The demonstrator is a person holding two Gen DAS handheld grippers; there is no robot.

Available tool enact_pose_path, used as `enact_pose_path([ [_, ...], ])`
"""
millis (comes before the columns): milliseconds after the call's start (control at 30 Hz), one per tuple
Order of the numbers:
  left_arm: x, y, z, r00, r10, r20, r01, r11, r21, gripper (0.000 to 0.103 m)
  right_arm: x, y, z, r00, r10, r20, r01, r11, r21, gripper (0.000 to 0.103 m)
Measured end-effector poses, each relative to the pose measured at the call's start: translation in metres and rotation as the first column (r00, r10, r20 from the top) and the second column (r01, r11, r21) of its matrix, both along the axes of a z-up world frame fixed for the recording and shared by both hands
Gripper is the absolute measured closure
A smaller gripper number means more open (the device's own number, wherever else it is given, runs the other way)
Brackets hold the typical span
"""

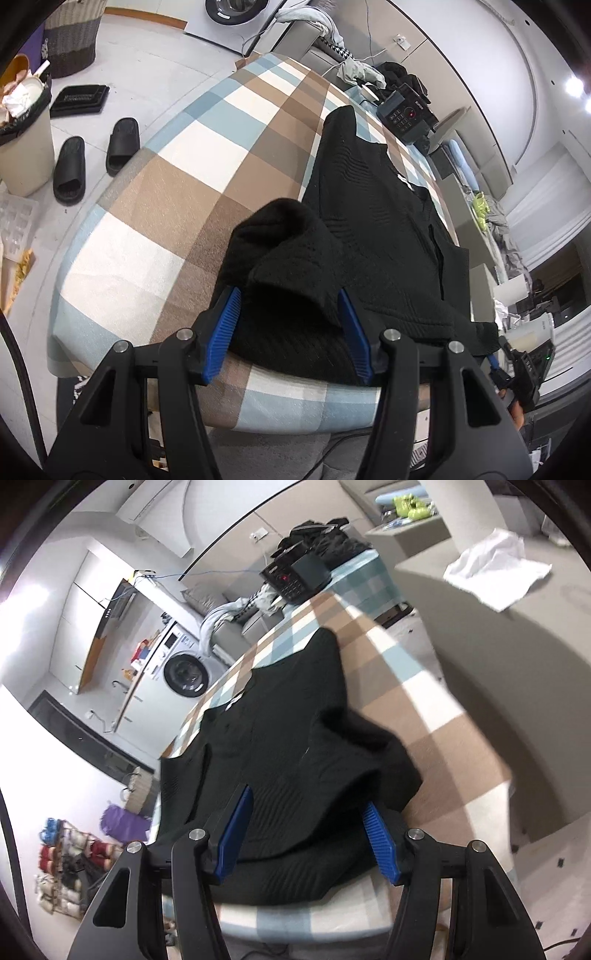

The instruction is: Fold small clothes

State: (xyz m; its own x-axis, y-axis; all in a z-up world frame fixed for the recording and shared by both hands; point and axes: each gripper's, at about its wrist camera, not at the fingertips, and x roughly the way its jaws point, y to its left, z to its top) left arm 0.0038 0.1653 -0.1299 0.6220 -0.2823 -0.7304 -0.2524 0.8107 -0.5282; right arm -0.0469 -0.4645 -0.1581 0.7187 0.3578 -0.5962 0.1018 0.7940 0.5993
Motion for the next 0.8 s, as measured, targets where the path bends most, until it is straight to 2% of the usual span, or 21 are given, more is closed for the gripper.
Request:
enact_pose_path([
  [100, 0.001, 0.001, 0.007, 1.0, 0.003, 0.009, -0.003, 0.999, 0.035, 0.052, 0.0, 0.002, 0.012, 0.999, 0.018, 0.029, -0.017, 0.999, -0.052, 0.042],
  [300, 0.001, 0.009, 0.013, 0.999, 0.018, 0.028, -0.019, 0.999, 0.041, 0.052, -0.009, -0.011, 0.027, 0.997, -0.02, 0.08, 0.029, 0.994, -0.108, 0.042],
  [467, 0.007, 0.01, 0.017, 0.999, 0.017, 0.046, -0.019, 0.999, 0.042, 0.052, 0.006, -0.001, 0.019, 0.997, 0.074, 0.039, -0.069, 0.992, -0.101, 0.042],
  [633, 0.006, 0.008, 0.022, 0.998, 0.008, 0.058, -0.011, 0.999, 0.047, 0.052, 0.007, 0.018, 0.015, 0.987, 0.158, 0.035, -0.153, 0.983, -0.103, 0.042],
  [700, 0.005, 0.008, 0.021, 0.998, 0.006, 0.057, -0.009, 0.999, 0.049, 0.052, 0.007, 0.022, 0.012, 0.986, 0.166, 0.026, -0.161, 0.977, -0.136, 0.042],
  [800, 0.007, 0.008, 0.017, 0.999, 0.009, 0.046, -0.011, 0.999, 0.049, 0.052, 0.012, 0.02, 0.001, 0.989, 0.144, -0.018, -0.146, 0.983, -0.111, 0.042],
])
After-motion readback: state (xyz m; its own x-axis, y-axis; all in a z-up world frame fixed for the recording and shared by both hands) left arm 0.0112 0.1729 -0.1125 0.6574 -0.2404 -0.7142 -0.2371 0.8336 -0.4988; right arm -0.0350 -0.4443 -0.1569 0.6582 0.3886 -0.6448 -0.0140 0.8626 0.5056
